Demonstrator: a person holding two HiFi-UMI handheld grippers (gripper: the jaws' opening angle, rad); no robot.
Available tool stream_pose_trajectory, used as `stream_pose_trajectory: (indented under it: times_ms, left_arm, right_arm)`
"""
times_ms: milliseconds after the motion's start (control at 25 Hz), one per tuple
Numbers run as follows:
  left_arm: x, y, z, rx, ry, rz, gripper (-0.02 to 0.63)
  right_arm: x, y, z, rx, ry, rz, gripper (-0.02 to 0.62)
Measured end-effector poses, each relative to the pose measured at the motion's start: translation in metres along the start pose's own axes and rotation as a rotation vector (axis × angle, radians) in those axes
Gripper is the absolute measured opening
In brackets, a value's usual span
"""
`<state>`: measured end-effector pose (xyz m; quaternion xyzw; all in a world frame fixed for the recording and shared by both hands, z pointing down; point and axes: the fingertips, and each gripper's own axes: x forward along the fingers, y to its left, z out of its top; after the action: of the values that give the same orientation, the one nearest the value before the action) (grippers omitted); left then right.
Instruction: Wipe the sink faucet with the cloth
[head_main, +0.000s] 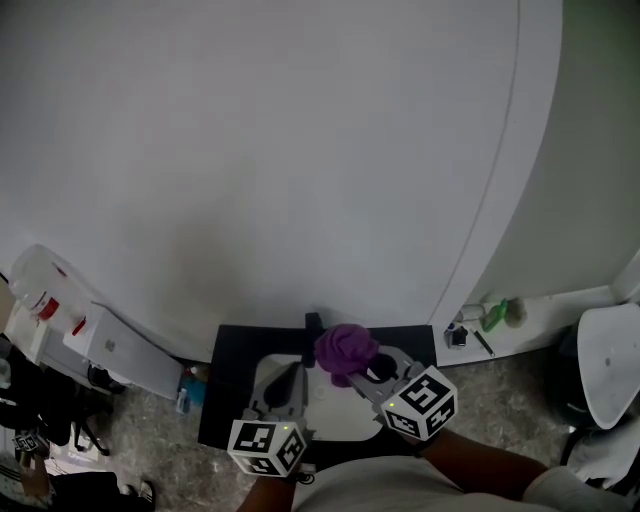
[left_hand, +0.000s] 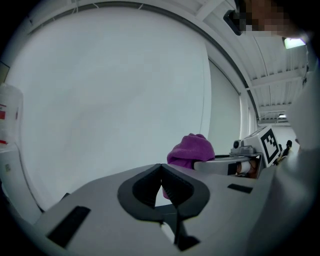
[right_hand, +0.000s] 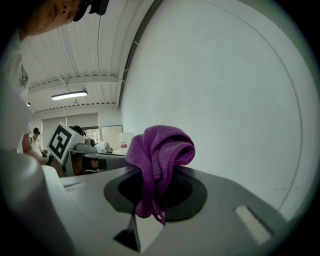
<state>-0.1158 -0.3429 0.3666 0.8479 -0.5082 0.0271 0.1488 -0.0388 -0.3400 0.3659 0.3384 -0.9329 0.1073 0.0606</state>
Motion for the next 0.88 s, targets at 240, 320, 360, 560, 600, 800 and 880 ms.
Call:
stream_pose_trajectory:
  times_ms: [240, 320, 360, 560, 600, 800, 880]
  left_arm:
    - [0.003, 0.0047, 0.0034, -0.002, -0.006, 0.012, 0.008]
    - [0.0037, 0.0049, 0.0036, -0.008, -0.003, 0.01, 0.006]
    - [0.0043, 0.0046, 0.0034, -0.012, 0.0, 0.007, 0.006]
    - [0.0044, 0.0029, 0.0023, -0.016, 0.0, -0.002, 0.006]
    - [0.0041, 0.0032, 0.0027, -0.015, -0.002, 0.0, 0.008]
    - [0.0028, 0.0046, 0.003, -0.021, -0.002, 0.002, 0.008]
    - [0.0025, 0.0041, 0.0031, -0.02, -0.002, 0.001, 0.008]
  right_arm:
    - [0.0014, -0.0019, -0.0002, 0.005, 0.004, 0.004, 0.078]
    - [0.0013, -0.0032, 0.0005, -0.001, 0.005, -0.001, 0.078]
    - [0.0016, -0.004, 0.0009, -0.003, 0.005, -0.003, 0.078]
    - [0.0019, -0.0066, -0.0026, 0.009, 0.008, -0.012, 0.078]
    - [0.0018, -0.0069, -0.0028, 0.01, 0.009, -0.012, 0.078]
    - [0.0013, -0.007, -0.0017, 0.013, 0.008, -0.017, 0.078]
    - [0.0017, -0.007, -0.0022, 0.018, 0.009, -0.017, 0.078]
